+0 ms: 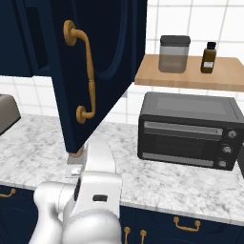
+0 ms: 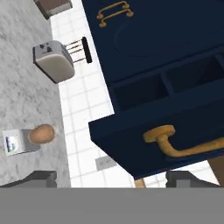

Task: Pick the honey bottle and place it on the digital scale for weighing, and close the cabinet.

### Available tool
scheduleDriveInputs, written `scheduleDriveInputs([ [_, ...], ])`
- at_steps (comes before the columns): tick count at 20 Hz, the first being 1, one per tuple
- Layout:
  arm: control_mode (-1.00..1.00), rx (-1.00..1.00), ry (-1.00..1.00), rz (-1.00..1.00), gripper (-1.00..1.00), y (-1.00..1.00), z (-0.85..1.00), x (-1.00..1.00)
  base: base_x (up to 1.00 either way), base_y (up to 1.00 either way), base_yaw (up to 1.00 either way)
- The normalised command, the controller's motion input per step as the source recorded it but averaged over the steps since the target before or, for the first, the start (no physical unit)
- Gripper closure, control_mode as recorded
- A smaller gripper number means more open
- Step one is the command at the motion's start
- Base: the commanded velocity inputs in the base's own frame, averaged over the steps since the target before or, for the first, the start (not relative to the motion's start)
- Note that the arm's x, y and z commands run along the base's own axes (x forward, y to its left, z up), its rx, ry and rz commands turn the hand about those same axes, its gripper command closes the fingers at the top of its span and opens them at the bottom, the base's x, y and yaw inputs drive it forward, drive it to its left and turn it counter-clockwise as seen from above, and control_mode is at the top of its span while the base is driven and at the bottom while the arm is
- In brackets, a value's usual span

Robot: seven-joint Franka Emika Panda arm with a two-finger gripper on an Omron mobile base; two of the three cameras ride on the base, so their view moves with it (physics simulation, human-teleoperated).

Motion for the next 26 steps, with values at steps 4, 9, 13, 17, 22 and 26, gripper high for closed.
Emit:
scheduleDriveInputs([
  [4, -1.00, 0.27, -0.28, 0.00, -1.00, 0.09, -1.00, 1.00, 0.00, 0.00, 0.00],
  [9, -1.00, 0.19, -0.29, 0.00, -1.00, 0.28, -1.00, 1.00, 0.00, 0.00, 0.00],
  [13, -1.00, 0.07, -0.45, 0.00, -1.00, 0.88, -0.84, 1.00, 0.00, 0.00, 0.00],
  [17, -1.00, 0.07, -0.35, 0.00, -1.00, 0.49, -0.08, 1.00, 0.00, 0.00, 0.00],
  [22, -1.00, 0.12, -0.30, 0.03, -1.00, 0.08, 0.38, 0.81, 0.00, 0.00, 0.00],
  [26, -1.00, 0.11, -0.27, 0.03, -1.00, -0.30, 0.04, 0.35, 0.00, 0.00, 0.00],
])
